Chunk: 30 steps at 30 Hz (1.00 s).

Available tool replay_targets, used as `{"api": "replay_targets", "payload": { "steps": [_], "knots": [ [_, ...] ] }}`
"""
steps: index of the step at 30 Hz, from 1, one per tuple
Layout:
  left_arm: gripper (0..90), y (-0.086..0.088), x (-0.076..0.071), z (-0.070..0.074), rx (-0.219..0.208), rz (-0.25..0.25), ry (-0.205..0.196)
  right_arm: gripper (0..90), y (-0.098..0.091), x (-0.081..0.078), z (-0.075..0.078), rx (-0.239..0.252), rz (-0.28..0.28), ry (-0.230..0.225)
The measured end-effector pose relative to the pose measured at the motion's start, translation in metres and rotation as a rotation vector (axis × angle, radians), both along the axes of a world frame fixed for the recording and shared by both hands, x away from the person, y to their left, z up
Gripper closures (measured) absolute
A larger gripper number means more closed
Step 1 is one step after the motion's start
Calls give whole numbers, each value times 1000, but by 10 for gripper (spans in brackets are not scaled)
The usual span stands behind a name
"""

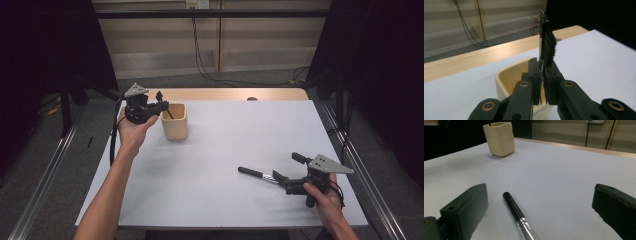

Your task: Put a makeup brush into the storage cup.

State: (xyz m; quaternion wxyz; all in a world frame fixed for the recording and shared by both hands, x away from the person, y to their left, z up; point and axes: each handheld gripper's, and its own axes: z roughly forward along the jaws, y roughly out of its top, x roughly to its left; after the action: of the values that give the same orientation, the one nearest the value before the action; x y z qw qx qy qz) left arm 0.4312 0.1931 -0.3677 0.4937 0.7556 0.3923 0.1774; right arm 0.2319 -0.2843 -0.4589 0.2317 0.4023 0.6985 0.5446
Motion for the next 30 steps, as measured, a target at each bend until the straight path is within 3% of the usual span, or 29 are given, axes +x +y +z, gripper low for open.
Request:
{"api": "replay_targets", "payload": {
  "steps": [7, 9, 11, 25, 26, 28, 30],
  "knots": [
    [855, -3, -1, -9, -10, -11, 17, 2, 1, -1, 0, -6, 6, -2],
    [856, -6, -1, -9, 9, -14, 1, 1, 1, 0, 0, -5, 4, -6],
    [855, -6, -1, -9, 2, -16, -3, 1, 1, -1, 0, -4, 2, -6],
    [846, -4, 0, -20, 6, -1, 38, 2, 1, -1, 0, -8, 12, -5],
    [838, -4, 0, -20, 14, 5, 38, 2, 1, -1, 0, -8, 12, -5],
    [799, -3, 1, -20, -25, 10, 54, 1, 1, 0, 0, -5, 10, -3],
    [758, -3, 1, -19, 8, 19, 36, 2, 2, 0, -1, -7, 9, -4]
  ]
}}
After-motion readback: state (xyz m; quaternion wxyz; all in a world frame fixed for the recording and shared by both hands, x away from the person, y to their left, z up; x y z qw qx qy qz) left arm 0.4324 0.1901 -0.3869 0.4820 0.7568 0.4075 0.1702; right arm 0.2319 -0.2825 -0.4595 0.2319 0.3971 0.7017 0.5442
